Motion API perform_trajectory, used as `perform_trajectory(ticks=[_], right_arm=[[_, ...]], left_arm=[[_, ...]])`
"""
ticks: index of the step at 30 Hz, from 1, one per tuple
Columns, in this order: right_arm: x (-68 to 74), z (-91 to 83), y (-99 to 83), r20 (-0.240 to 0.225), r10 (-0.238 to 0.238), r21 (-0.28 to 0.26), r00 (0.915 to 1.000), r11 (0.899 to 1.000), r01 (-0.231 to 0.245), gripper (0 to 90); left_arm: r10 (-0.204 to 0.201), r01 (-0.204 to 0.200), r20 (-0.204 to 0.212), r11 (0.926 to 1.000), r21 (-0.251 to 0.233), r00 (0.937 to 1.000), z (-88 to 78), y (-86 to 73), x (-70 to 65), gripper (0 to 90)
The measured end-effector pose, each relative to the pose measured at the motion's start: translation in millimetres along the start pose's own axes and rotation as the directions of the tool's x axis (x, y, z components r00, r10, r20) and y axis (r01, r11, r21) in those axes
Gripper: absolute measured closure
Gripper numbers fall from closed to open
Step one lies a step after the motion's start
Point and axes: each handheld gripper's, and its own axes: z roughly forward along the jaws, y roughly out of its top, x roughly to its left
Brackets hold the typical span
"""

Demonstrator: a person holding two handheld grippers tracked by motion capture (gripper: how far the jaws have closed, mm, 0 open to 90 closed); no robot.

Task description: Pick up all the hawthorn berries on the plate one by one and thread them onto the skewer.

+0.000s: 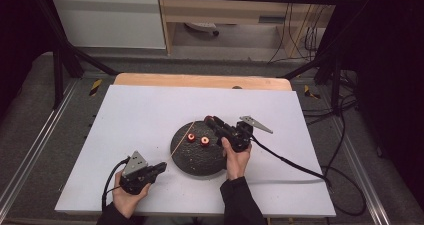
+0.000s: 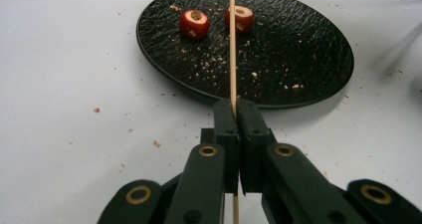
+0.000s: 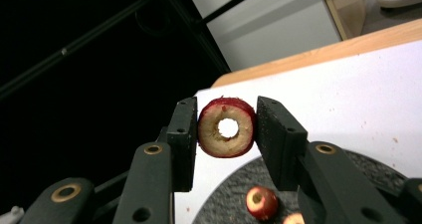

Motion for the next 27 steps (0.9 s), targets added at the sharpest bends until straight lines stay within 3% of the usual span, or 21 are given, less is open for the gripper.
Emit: perform_trajectory(ticks=[16, 27], right_arm=[[-3.0, 7.3, -1.0, -0.036, 0.044, -0.112, 0.9984, 0.993, -0.048, 62.2], [-1.8, 8.0, -5.7, -0.051, 0.074, -0.147, 0.9959, 0.986, -0.081, 62.2]], left_arm=[[-0.013, 0.013, 0.036, 0.9997, -0.019, 0.9993, 9.9, 2.4, -13.9, 88.0], [-0.026, 0.028, 0.051, 0.9991, -0.033, 0.9984, 13.5, 2.7, -19.9, 87.9]])
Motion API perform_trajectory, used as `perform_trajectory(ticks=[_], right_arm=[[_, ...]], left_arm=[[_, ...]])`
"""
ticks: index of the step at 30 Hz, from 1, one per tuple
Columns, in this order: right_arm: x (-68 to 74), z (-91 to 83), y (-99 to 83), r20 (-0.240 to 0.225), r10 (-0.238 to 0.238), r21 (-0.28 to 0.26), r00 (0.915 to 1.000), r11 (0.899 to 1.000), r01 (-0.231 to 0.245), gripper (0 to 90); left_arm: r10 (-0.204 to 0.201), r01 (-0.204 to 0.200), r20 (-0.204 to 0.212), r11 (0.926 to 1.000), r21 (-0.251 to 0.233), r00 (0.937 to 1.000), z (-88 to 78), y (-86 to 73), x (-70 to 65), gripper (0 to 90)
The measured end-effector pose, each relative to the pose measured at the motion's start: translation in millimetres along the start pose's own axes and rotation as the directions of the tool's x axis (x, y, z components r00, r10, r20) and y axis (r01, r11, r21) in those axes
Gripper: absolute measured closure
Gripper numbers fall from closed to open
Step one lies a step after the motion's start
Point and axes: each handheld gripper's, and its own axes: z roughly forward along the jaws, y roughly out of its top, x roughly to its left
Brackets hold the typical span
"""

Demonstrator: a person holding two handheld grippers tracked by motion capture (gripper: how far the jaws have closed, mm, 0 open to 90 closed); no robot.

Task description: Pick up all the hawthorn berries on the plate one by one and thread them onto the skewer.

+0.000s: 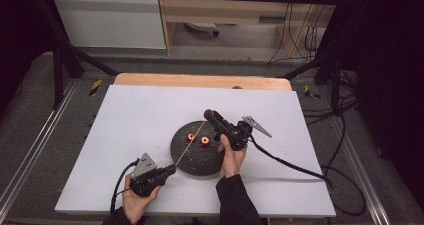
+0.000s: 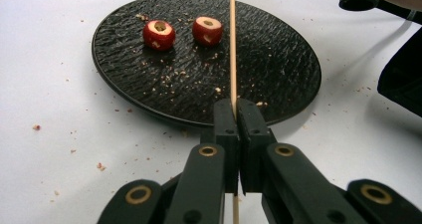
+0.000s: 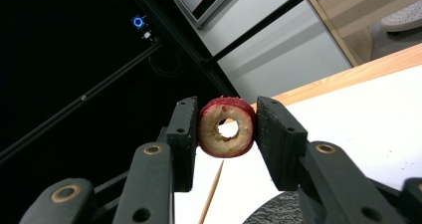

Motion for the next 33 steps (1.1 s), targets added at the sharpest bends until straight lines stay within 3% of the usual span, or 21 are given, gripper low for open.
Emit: perform_trajectory(ticks=[12, 24, 33], right_arm=[[0.0, 0.5, -3.3, -0.002, 0.012, -0.005, 0.9999, 1.000, -0.012, 62.2], [-0.3, 0.8, -9.7, -0.020, 0.029, -0.021, 0.9994, 0.999, -0.029, 62.3], [0.9, -1.1, -12.6, -0.033, 0.037, -0.011, 0.9988, 0.999, -0.037, 62.4]], left_arm=[[-0.003, 0.003, 0.006, 0.9999, -0.014, 1.0000, 0.9, 0.2, -3.4, 87.9], [-0.066, 0.065, -0.012, 0.9962, -0.058, 0.9978, 6.1, 4.0, -14.3, 88.0], [-0.087, 0.086, -0.021, 0.9934, -0.076, 0.9959, 13.9, 12.4, -20.8, 88.1]])
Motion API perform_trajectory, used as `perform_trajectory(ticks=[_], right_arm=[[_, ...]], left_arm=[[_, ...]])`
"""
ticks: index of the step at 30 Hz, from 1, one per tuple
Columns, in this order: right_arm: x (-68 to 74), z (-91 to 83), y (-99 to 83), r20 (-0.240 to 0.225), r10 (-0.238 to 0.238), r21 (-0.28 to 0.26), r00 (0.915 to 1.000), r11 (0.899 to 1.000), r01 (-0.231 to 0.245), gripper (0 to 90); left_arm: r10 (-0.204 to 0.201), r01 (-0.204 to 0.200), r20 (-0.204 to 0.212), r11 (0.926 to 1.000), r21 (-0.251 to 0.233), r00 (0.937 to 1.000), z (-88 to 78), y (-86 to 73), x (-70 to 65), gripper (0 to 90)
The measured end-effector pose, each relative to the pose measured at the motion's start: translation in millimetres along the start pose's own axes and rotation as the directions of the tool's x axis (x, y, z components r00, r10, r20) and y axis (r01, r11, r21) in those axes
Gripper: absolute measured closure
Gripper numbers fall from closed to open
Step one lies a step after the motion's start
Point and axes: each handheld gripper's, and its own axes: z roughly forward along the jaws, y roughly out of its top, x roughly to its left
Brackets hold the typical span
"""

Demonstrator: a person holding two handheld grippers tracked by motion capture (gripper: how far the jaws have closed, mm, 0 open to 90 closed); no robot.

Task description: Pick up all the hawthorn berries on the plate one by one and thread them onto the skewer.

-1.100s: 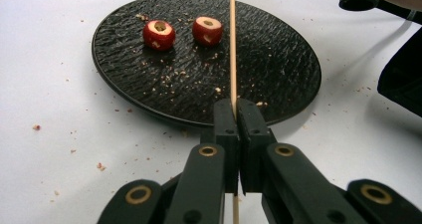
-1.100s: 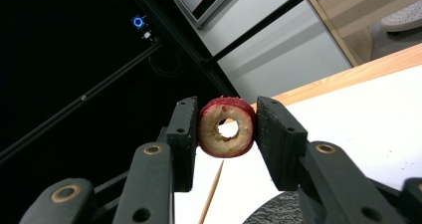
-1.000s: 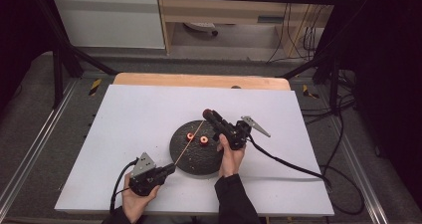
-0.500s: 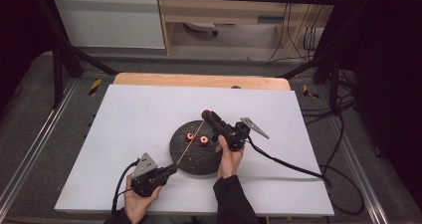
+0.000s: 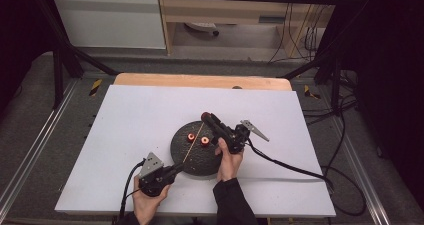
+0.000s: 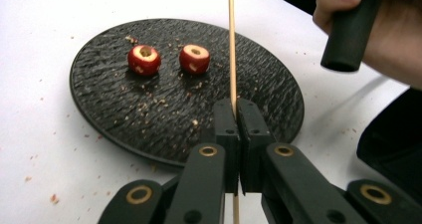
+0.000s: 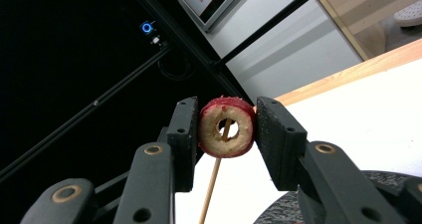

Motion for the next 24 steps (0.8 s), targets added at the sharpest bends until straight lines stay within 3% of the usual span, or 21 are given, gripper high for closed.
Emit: perform_trajectory(ticks=[10, 24], right_arm=[[1.8, -2.7, -4.2, -0.008, 0.005, 0.021, 1.0000, 1.000, -0.005, 62.4], [6.4, -8.8, -7.8, -0.021, -0.012, 0.067, 0.9997, 0.998, 0.013, 62.5]], left_arm=[[-0.003, 0.003, 0.008, 1.0000, -0.001, 1.0000, 9.4, 17.6, 2.8, 88.1], [0.025, -0.025, 0.007, 0.9997, 0.004, 0.9997, 23.5, 43.2, 2.1, 88.1]])
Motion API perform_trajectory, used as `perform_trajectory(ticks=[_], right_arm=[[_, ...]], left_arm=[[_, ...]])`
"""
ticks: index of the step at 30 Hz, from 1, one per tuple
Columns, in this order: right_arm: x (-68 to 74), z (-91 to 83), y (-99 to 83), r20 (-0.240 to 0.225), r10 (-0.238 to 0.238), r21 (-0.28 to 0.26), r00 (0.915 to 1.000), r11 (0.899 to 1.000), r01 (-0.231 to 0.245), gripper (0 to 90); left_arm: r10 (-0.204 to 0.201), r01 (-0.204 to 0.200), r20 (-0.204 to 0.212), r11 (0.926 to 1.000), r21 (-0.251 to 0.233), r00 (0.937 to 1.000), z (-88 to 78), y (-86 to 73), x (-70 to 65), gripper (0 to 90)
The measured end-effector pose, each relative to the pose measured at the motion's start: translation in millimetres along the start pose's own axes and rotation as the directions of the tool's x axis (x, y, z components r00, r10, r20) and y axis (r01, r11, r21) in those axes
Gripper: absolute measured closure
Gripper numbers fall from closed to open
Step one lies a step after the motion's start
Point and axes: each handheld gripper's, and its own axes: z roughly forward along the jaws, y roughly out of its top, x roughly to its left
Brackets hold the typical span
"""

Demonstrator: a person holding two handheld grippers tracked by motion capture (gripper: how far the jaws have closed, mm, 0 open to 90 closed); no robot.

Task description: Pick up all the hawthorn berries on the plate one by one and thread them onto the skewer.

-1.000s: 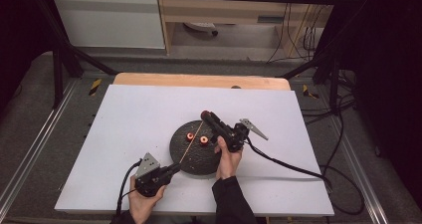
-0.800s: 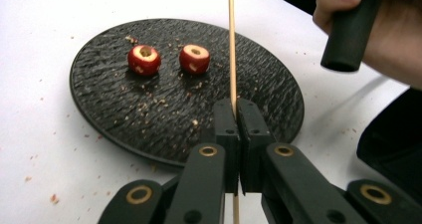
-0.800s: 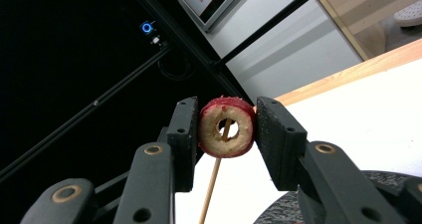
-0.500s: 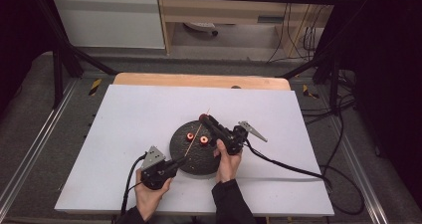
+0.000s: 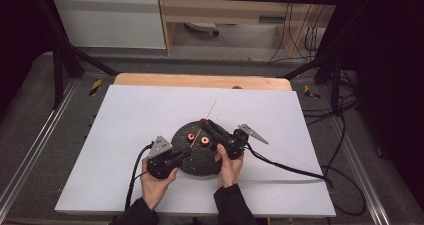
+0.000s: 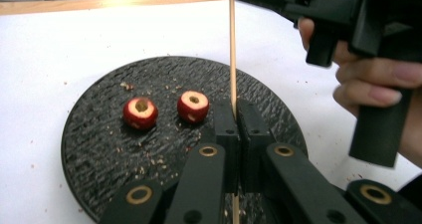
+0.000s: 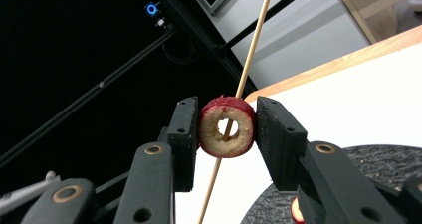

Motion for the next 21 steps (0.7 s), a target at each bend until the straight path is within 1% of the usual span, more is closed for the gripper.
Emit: perform_trajectory(ticks=[6, 10, 12, 15, 21], right_arm=[[1.2, -2.5, -5.3, -0.002, -0.013, 0.035, 0.9999, 0.999, 0.013, 62.5], [2.3, -4.4, -7.1, 0.003, -0.025, 0.038, 0.9997, 0.999, 0.025, 63.2], [2.7, -5.2, -7.6, 0.003, -0.029, 0.051, 0.9996, 0.998, 0.029, 63.2], [2.7, -5.4, -9.0, 0.007, -0.023, 0.065, 0.9997, 0.998, 0.023, 63.3], [2.3, -5.7, -8.3, 0.004, -0.010, 0.079, 0.9999, 0.997, 0.010, 63.5]], left_arm=[[0.004, -0.004, -0.005, 1.0000, 0.001, 1.0000, 7.7, 7.4, -0.9, 88.2], [0.011, -0.011, -0.003, 0.9999, 0.003, 0.9999, 11.2, 9.0, -0.6, 88.3], [0.011, -0.011, -0.002, 0.9999, 0.001, 0.9999, 11.9, 9.4, -0.4, 88.3], [0.033, -0.033, -0.014, 0.9995, 0.004, 0.9994, 12.6, 8.8, -1.9, 88.4], [0.034, -0.034, -0.008, 0.9994, 0.000, 0.9994, 12.1, 10.0, -0.6, 88.5]])
